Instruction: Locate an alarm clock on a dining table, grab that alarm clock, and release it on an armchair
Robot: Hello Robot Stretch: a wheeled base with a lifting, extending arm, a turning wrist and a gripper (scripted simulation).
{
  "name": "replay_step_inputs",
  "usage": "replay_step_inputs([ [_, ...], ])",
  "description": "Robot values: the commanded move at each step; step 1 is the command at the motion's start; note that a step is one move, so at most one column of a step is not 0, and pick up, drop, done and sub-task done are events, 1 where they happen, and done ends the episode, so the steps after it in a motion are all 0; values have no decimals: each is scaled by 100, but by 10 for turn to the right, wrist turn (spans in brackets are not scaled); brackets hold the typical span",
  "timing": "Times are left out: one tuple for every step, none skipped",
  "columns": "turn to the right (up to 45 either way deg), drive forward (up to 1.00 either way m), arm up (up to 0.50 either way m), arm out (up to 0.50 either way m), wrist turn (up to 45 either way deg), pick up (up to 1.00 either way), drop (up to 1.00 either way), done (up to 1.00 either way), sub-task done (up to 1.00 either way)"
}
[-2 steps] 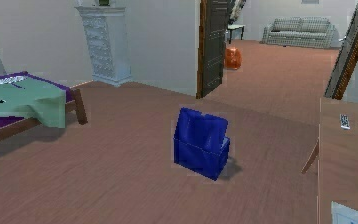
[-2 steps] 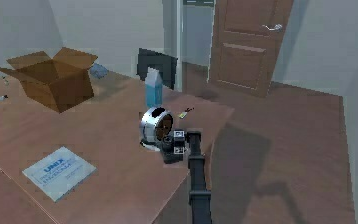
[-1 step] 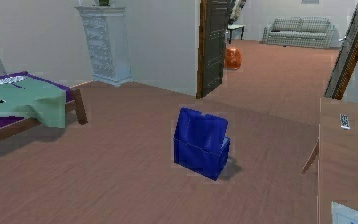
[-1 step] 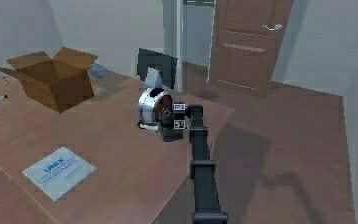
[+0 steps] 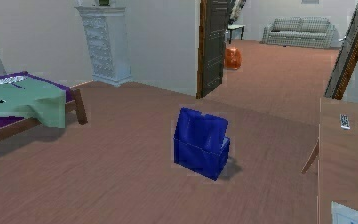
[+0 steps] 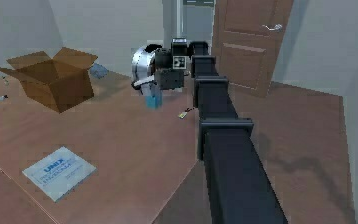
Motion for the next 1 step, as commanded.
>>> replay_step_inputs([
  [0,0,0,0,-450,0,0,0,0],
])
